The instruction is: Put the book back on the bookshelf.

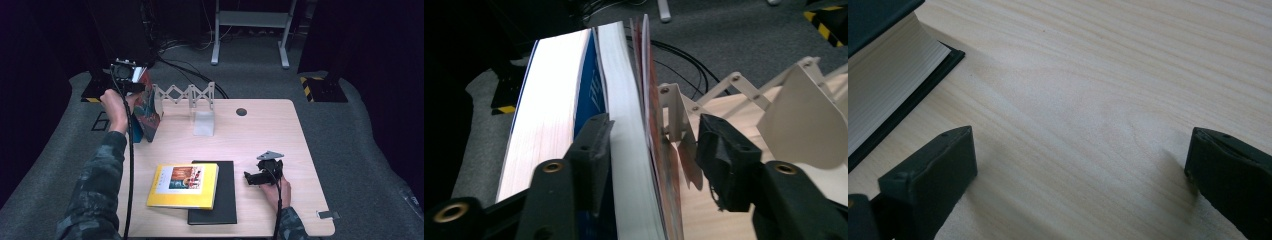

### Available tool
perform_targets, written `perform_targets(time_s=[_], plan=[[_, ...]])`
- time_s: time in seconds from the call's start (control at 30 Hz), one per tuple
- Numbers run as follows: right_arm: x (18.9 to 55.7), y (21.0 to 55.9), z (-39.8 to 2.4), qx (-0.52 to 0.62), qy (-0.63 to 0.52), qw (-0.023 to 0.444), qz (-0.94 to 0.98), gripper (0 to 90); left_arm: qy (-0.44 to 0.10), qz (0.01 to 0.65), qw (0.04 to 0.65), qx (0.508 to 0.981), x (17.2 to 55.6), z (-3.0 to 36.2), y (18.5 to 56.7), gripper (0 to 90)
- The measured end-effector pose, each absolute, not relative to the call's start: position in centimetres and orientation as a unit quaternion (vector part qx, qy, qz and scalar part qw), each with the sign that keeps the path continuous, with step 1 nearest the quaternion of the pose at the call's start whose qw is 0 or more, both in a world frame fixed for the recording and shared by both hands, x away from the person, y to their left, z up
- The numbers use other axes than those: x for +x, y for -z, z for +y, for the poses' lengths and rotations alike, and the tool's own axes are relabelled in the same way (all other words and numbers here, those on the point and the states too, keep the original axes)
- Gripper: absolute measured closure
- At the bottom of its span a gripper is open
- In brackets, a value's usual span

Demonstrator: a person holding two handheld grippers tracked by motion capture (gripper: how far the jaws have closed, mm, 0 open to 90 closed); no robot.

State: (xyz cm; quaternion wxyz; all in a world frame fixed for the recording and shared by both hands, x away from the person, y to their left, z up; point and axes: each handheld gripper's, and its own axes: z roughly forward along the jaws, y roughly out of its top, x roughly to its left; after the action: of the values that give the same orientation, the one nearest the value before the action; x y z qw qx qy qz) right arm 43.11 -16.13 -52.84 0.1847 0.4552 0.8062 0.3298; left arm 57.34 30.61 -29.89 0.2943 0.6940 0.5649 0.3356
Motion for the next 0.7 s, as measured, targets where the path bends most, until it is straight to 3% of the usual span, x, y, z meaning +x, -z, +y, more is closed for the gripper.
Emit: perform_targets(time_s=[0.3,0.7], plan=[[43.2,52.9,-16.1,0.453,-0.331,0.187,0.806,0.0,-0.304,0.537,0.34,0.71,53.6,31.7,28.6,26.4],[43.1,52.9,-16.1,0.453,-0.331,0.187,0.806,0.0,-0.279,0.501,0.356,0.737,49.6,31.1,29.5,17.6]])
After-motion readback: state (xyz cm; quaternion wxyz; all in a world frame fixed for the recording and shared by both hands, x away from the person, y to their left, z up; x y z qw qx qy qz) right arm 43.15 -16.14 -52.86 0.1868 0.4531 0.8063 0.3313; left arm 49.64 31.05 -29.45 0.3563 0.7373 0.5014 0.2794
